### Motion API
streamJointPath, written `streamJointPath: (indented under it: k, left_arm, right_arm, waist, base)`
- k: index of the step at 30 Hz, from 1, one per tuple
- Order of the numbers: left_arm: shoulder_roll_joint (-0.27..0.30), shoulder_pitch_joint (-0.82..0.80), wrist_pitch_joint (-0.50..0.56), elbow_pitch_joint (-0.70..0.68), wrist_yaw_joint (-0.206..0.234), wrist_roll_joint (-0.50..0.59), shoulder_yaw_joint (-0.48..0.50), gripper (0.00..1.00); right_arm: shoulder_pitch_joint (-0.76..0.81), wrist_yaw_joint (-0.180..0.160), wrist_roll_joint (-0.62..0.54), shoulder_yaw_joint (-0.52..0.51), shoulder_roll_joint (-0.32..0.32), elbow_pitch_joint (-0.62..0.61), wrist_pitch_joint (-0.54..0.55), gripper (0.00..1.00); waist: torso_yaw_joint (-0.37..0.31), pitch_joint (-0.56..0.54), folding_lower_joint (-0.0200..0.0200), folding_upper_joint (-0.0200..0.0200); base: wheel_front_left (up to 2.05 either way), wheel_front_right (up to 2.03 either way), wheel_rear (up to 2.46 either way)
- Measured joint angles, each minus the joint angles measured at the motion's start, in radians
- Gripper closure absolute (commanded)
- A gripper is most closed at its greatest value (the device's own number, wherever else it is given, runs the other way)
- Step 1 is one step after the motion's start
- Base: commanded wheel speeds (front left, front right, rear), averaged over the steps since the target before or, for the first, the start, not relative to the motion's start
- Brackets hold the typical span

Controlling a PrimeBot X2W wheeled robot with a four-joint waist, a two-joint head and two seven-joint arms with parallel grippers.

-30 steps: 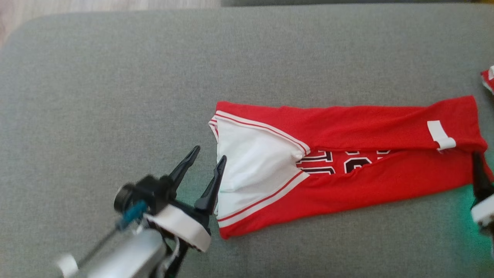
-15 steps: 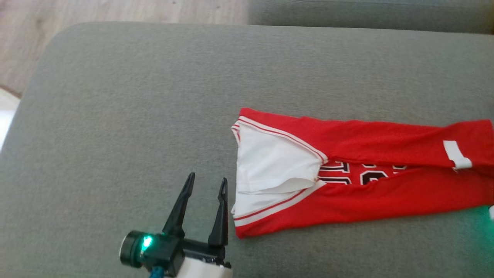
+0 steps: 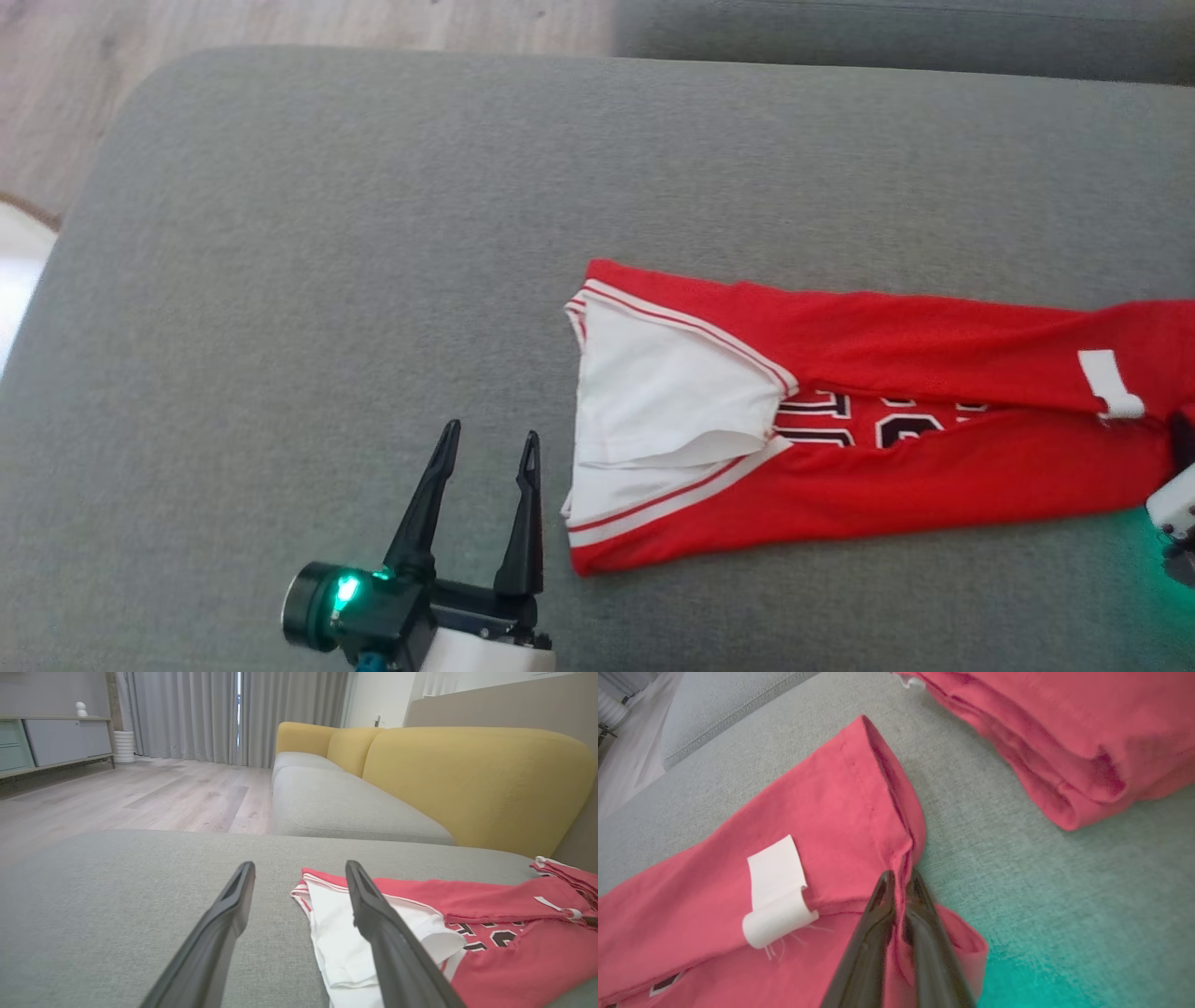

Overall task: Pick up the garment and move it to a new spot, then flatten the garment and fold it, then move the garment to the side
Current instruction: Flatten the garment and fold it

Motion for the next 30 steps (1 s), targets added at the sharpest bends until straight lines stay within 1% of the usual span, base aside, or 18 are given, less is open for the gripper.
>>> streamJointPath:
  k: [5, 9, 11, 13, 15, 19, 20, 21, 22, 23, 25, 30]
  left_arm:
    - [-0.014, 0.018, 0.0, 0.012, -0.026, 0.027, 0.026, 0.0]
    - [-0.027, 0.021, 0.0, 0.022, -0.045, 0.038, 0.046, 0.0]
    - [-0.031, 0.021, 0.0, 0.029, -0.053, 0.042, 0.053, 0.0]
    - [-0.037, 0.021, 0.0, 0.035, -0.058, 0.044, 0.056, 0.0]
    - [-0.041, 0.025, 0.0, 0.041, -0.061, 0.051, 0.06, 0.0]
    - [-0.043, 0.046, 0.0, 0.054, -0.074, 0.051, 0.074, 0.0]
    - [-0.043, 0.046, 0.0, 0.054, -0.074, 0.051, 0.074, 0.0]
    - [-0.044, 0.049, 0.0, 0.06, -0.085, 0.055, 0.076, 0.0]
    - [-0.046, 0.049, 0.0, 0.062, -0.088, 0.059, 0.076, 0.0]
    - [-0.046, 0.049, 0.0, 0.062, -0.088, 0.059, 0.076, 0.0]
    - [-0.049, 0.049, 0.0, 0.064, -0.095, 0.061, 0.078, 0.0]
    - [-0.052, 0.049, 0.0, 0.077, -0.106, 0.068, 0.082, 0.0]
  right_arm:
    - [0.028, 0.0, 0.0, 0.008, -0.01, -0.044, -0.024, 1.0]
    - [0.038, 0.0, 0.002, -0.009, -0.051, -0.08, -0.026, 1.0]
    - [0.038, 0.0, 0.02, -0.025, -0.074, -0.109, -0.026, 1.0]
    - [0.037, 0.0, 0.076, -0.04, -0.071, -0.155, -0.017, 1.0]
    - [0.037, 0.0, 0.127, -0.029, -0.057, -0.224, 0.007, 1.0]
    - [0.038, 0.0, 0.206, 0.014, -0.002, -0.399, 0.047, 1.0]
    - [0.038, 0.0, 0.206, 0.014, -0.002, -0.399, 0.047, 1.0]
    - [0.04, 0.0, 0.224, 0.04, 0.026, -0.482, 0.067, 1.0]
    - [0.043, 0.0, 0.229, 0.054, 0.04, -0.518, 0.073, 1.0]
    - [0.043, 0.0, 0.229, 0.054, 0.04, -0.518, 0.073, 1.0]
    - [0.057, 0.0, 0.229, 0.086, 0.066, -0.585, 0.082, 1.0]
    - [0.084, 0.0, 0.224, 0.198, 0.154, -0.678, 0.116, 1.0]
  waist:
    - [-0.042, -0.009, 0.0, 0.0]
    - [-0.074, -0.016, 0.0, 0.0]
    - [-0.086, -0.021, 0.0, 0.0]
    - [-0.095, -0.03, 0.0, 0.0]
    - [-0.102, -0.04, 0.0, 0.0]
    - [-0.112, -0.06, 0.0, 0.0]
    - [-0.112, -0.06, 0.0, 0.0]
    - [-0.111, -0.067, 0.0, 0.0]
    - [-0.108, -0.069, -0.0001, 0.0]
    - [-0.108, -0.069, -0.0001, 0.0]
    - [-0.098, -0.072, 0.0, 0.0]
    - [-0.065, -0.078, 0.0, 0.0]
  base:
    - [0.0, 0.0, 0.0]
    - [0.0, 0.0, 0.0]
    - [0.0, 0.0, 0.0]
    - [0.0, 0.0, 0.0]
    - [0.0, 0.0, 0.0]
    - [0.0, 0.0, 0.0]
    - [0.0, 0.0, 0.0]
    - [0.0, 0.0, 0.0]
    - [0.0, 0.0, 0.0]
    - [0.0, 0.0, 0.0]
    - [0.0, 0.0, 0.0]
    - [0.0, 0.0, 0.0]
